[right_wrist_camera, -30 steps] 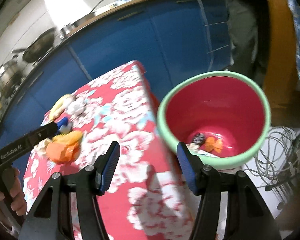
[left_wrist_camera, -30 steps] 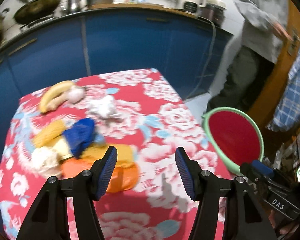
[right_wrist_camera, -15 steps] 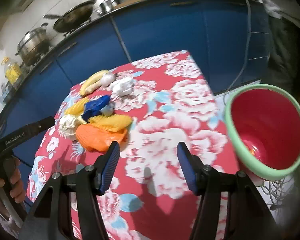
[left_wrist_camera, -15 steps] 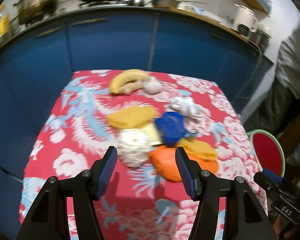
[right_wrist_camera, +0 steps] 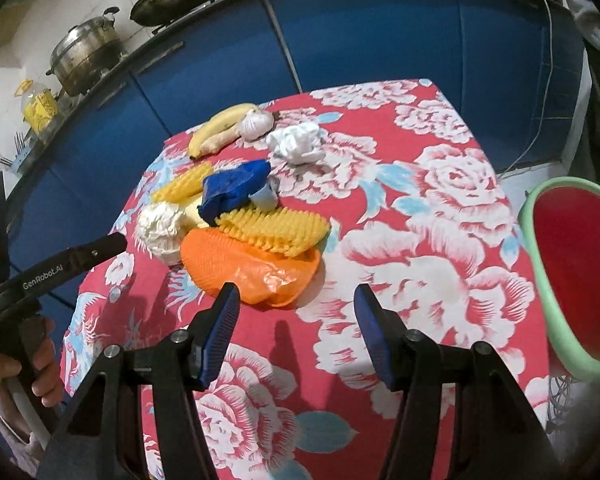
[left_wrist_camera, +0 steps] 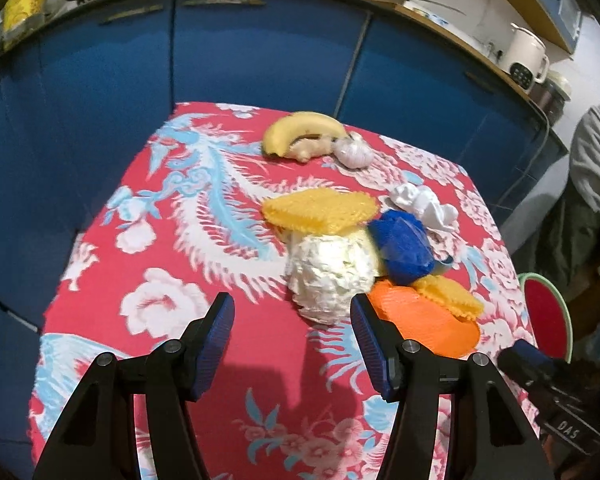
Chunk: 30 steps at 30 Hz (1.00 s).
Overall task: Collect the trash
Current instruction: 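Grasp the white paper ball with the left tool while the right tool grasps the yellow foam mesh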
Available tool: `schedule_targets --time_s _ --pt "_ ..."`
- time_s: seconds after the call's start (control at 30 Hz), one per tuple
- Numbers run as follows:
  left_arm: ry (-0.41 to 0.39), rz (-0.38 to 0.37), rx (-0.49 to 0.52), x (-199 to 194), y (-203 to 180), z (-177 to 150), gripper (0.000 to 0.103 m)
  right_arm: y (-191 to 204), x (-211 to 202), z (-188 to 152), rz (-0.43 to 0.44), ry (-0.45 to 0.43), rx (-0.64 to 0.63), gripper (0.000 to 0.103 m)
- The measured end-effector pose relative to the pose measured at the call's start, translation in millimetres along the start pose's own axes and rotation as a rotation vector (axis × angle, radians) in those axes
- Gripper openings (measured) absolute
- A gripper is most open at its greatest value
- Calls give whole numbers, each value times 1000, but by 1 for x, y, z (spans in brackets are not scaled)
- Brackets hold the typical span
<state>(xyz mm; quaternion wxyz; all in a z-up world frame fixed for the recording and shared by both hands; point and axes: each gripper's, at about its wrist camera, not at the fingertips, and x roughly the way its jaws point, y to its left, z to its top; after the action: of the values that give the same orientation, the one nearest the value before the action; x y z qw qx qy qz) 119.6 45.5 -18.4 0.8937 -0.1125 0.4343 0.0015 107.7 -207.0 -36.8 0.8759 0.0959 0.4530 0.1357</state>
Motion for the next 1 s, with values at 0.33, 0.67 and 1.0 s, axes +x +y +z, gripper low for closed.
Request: schedule_targets --time_s 0.33,0.67,1.0 --pt "22 -37 45 30 -12 2 62 4 16 -1 2 17 -1 61" --pt "11 -61 52 42 -12 7 62 3 22 12 -11 0 5 61" --pt "17 -109 38 48 -12 8 55 5 40 26 -11 3 23 61"
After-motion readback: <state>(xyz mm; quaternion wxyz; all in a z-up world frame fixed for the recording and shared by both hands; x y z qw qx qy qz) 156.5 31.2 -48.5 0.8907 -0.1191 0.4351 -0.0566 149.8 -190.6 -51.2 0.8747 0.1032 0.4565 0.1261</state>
